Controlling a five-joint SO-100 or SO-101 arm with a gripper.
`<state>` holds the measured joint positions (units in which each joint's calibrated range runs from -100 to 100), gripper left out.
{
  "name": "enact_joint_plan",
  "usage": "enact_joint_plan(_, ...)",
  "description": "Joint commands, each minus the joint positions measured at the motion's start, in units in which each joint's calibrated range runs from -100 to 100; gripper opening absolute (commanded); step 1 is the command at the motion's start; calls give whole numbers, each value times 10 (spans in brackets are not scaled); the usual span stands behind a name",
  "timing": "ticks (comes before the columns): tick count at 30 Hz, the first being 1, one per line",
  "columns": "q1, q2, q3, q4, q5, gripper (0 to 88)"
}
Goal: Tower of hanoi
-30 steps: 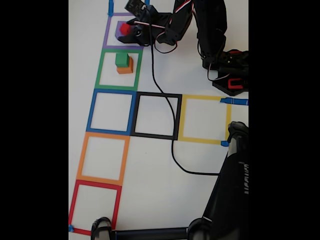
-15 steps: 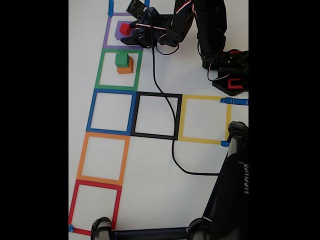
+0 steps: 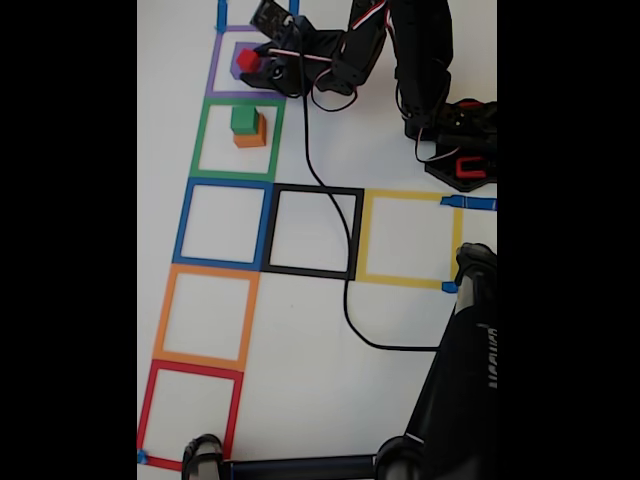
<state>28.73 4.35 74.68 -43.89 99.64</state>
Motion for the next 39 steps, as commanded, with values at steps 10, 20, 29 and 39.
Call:
enact_joint_plan(10, -14, -35, -7, -7, 4, 18)
enact_joint_plan(20, -43, -195, -15, 169, 4, 19)
enact_joint_plan(29, -73, -477, -120, 632, 4, 18)
enact_joint_plan(39, -159, -549, -521, 1135, 4, 18)
